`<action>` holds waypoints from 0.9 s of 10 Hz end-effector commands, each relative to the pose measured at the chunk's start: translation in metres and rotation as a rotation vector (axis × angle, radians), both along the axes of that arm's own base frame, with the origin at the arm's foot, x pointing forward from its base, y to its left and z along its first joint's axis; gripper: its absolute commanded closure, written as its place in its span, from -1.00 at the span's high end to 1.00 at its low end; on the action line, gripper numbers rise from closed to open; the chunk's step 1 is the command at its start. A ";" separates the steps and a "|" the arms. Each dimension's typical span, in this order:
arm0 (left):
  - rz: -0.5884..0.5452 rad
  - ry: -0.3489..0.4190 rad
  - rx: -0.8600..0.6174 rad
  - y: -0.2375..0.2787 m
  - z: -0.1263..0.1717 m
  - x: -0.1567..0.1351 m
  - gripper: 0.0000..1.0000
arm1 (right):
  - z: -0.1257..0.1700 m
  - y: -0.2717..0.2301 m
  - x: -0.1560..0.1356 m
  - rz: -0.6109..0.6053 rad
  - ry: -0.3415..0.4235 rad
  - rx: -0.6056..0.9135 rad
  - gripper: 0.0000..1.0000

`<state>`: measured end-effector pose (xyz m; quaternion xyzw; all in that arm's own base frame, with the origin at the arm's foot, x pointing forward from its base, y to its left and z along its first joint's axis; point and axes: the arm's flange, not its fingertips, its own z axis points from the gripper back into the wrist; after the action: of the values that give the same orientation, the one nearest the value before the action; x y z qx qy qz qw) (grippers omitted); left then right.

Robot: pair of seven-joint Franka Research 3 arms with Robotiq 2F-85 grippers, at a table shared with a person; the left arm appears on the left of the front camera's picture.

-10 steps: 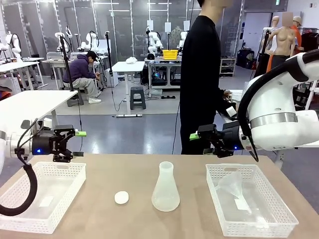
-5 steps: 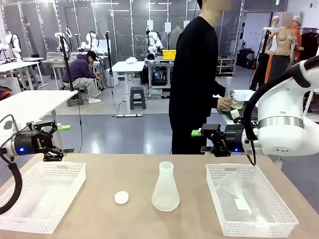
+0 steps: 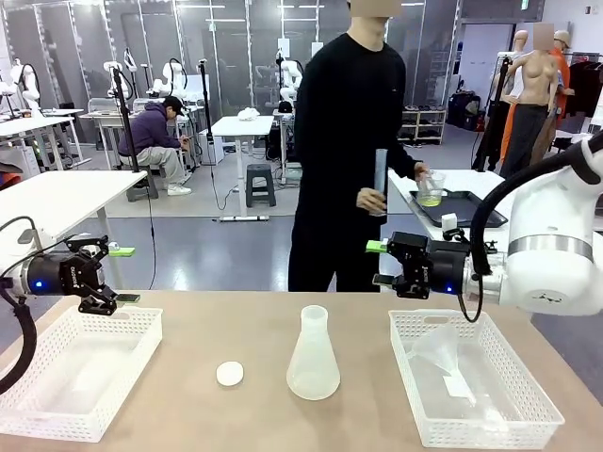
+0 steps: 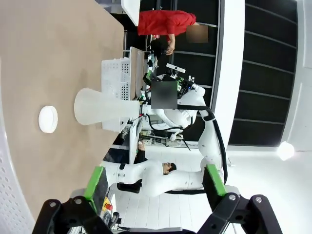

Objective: Prepare the solutions needed for the experiment.
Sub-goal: Pick up the Plastic Funnel and insert it into the Big flask.

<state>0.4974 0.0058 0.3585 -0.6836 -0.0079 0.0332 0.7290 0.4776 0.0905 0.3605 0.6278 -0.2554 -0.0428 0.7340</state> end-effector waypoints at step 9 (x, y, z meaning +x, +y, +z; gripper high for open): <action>-0.036 -0.083 -0.015 0.004 -0.004 0.003 1.00 | -0.005 -0.018 0.003 0.272 0.282 0.149 1.00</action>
<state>0.4983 0.0095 0.3577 -0.6890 -0.0126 -0.0036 0.7246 0.4732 0.0777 0.3513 0.6983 -0.0746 -0.0513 0.7100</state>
